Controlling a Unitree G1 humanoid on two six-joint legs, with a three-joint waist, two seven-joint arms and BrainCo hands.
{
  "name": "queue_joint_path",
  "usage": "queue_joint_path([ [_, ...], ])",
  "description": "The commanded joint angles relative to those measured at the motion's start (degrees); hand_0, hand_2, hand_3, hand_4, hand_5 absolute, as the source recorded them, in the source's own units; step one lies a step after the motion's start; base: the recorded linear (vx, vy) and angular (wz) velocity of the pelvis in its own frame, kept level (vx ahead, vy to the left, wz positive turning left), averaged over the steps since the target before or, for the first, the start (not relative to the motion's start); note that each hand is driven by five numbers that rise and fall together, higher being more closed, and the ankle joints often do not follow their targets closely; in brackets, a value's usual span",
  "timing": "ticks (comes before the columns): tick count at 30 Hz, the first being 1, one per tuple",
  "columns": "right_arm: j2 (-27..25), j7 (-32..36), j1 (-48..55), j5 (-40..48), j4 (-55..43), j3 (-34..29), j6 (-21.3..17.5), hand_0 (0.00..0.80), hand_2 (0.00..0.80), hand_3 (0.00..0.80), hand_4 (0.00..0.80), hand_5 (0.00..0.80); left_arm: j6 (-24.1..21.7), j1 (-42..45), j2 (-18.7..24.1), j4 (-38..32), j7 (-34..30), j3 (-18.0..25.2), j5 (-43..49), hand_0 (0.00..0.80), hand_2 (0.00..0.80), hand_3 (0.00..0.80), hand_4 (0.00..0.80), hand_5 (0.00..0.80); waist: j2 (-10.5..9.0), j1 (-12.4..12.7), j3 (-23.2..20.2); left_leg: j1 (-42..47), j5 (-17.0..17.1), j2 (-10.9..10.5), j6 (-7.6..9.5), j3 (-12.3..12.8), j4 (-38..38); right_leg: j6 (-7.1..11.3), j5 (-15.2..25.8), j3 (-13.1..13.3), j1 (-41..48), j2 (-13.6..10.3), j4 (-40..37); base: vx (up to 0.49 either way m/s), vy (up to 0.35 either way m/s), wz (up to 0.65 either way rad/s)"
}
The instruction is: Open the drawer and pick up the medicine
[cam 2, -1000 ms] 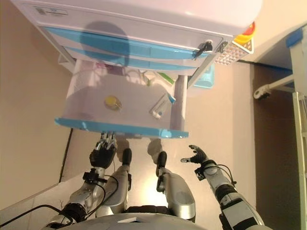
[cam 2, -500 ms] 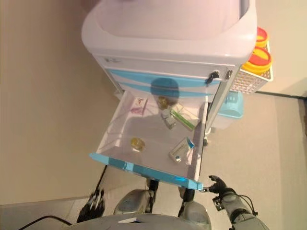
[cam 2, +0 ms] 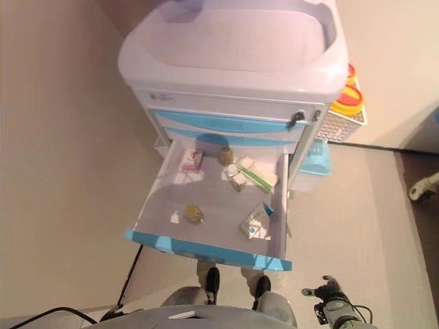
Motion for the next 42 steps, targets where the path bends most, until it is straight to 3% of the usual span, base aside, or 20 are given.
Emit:
queue_joint_path([
  [1,-4.36,-9.69,-1.05,3.80,-3.68,-2.75,-4.21,0.000,0.000,0.000,0.000,0.000,0.12,-2.87,0.65,0.27,-2.47,-1.17,-1.02,0.000,0.000,0.000,0.000,0.000,-2.75,-1.70,1.74,3.19,-6.72,-3.66,1.50,1.22,0.60,3.15,2.53,1.67,5.44,0.73,-6.14,0.026,0.023,-0.34],
  [3,-5.66,-13.76,-0.99,2.54,-8.19,-4.72,-7.78,0.000,0.000,0.000,0.000,0.000,-0.32,-2.87,0.50,-0.29,-3.16,-2.44,-1.13,0.000,0.000,0.000,0.000,0.000,-3.27,-2.46,1.27,4.01,-6.61,-3.35,1.75,2.18,-0.71,3.56,3.23,2.77,5.29,0.94,-6.43,0.013,0.040,-0.35],
  [7,-8.31,-20.27,0.94,-4.21,-30.92,-5.38,-6.52,0.000,0.000,0.000,0.000,0.000,0.83,-2.45,-0.07,-3.30,-4.55,-3.55,-1.18,0.000,0.000,0.000,0.000,0.000,-3.93,-4.70,0.64,5.13,-6.06,-2.85,1.98,4.06,-3.36,4.51,4.52,4.59,4.37,1.12,-6.81,-0.028,0.067,-0.37],
  [8,-9.15,-20.85,1.64,-6.93,-41.39,-5.16,-5.23,0.000,0.000,0.000,0.000,0.000,1.41,-2.34,-0.41,-4.22,-4.86,-3.86,-1.09,0.000,0.000,0.000,0.000,0.000,-3.95,-5.63,0.50,5.23,-5.94,-2.66,1.97,4.76,-3.93,4.82,4.82,4.97,3.96,1.06,-6.84,-0.043,0.095,-0.29],
  [9,-9.70,-20.17,1.97,-9.24,-48.38,-5.24,-4.37,0.000,0.000,0.000,0.000,0.000,1.75,-2.42,-0.81,-4.60,-4.68,-4.03,-0.99,0.000,0.000,0.000,0.000,0.000,-3.95,-6.31,0.35,5.34,-5.94,-2.56,2.05,5.25,-4.28,5.02,4.95,5.39,3.67,1.04,-6.84,-0.038,0.103,-0.26],
  [12,-11.45,-17.93,0.81,-16.31,-63.85,-3.43,-7.63,0.000,0.000,0.000,0.000,0.000,3.22,-3.46,-1.91,-4.61,-4.43,-4.39,0.38,0.000,0.000,0.000,0.000,0.000,-3.86,-7.39,-0.20,5.26,-6.17,-2.41,2.20,6.49,-4.41,5.51,5.03,6.24,2.85,0.76,-6.73,-0.026,0.082,-0.20],
  [18,-19.49,-7.29,-9.59,-20.94,-74.93,6.03,-15.53,0.000,0.000,0.000,0.000,0.000,4.86,-4.88,-2.90,-3.39,-4.34,-6.07,1.90,0.000,0.000,0.000,0.000,0.000,-4.49,-5.27,-1.27,5.12,-6.96,-2.71,2.40,6.79,-4.10,5.89,4.23,6.05,2.84,-0.18,-6.67,-0.003,0.028,-0.09],
  [22,-20.93,1.19,-17.89,-21.05,-75.29,14.68,-18.25,0.000,0.000,0.000,0.000,0.000,5.97,-5.14,-2.61,-2.57,-4.11,-6.37,0.88,0.000,0.000,0.000,0.000,0.000,-5.28,-2.55,-1.43,4.70,-6.88,-2.91,2.27,5.20,-3.85,5.86,3.75,4.69,3.58,-0.65,-6.67,0.004,-0.023,0.04],
  [27,-18.64,9.59,-26.43,-23.15,-67.28,26.44,-15.62,0.000,0.000,0.000,0.000,0.000,5.85,-4.35,-1.94,-2.51,-3.81,-6.69,0.21,0.000,0.000,0.000,0.000,0.000,-5.97,1.80,-1.00,4.06,-6.38,-3.21,1.97,2.15,-3.76,5.54,3.18,1.60,4.89,-1.19,-6.94,0.000,-0.051,0.28],
  [32,-15.05,12.32,-32.17,-27.23,-56.67,35.46,-12.89,0.000,0.000,0.000,0.000,0.000,5.43,-3.60,-0.62,-2.69,-3.78,-6.77,-0.40,0.000,0.000,0.000,0.000,0.000,-6.43,6.35,-0.14,2.76,-5.40,-3.64,1.64,-1.46,-3.95,4.95,2.63,-2.35,5.75,-1.45,-7.30,-0.021,-0.059,0.51],
  [37,-10.35,13.75,-35.07,-29.83,-46.22,39.11,-9.24,0.000,0.000,0.000,0.000,0.000,5.23,-3.15,0.33,-2.61,-3.85,-5.79,-0.35,0.000,0.000,0.000,0.000,0.000,-6.60,9.72,0.80,1.38,-4.18,-3.82,1.04,-4.56,-4.41,4.45,2.11,-6.13,6.41,-1.48,-7.81,-0.017,-0.046,0.55],
  [42,-7.16,14.41,-37.27,-33.68,-35.69,40.41,-8.15,0.000,0.000,0.000,0.000,0.000,4.01,-2.91,0.78,-2.07,-4.22,-5.51,0.03,0.000,0.000,0.000,0.000,0.000,-6.87,12.50,1.33,0.04,-3.08,-3.80,0.46,-7.09,-4.41,4.01,1.48,-8.76,6.81,-1.30,-7.97,0.003,-0.034,0.37],
])
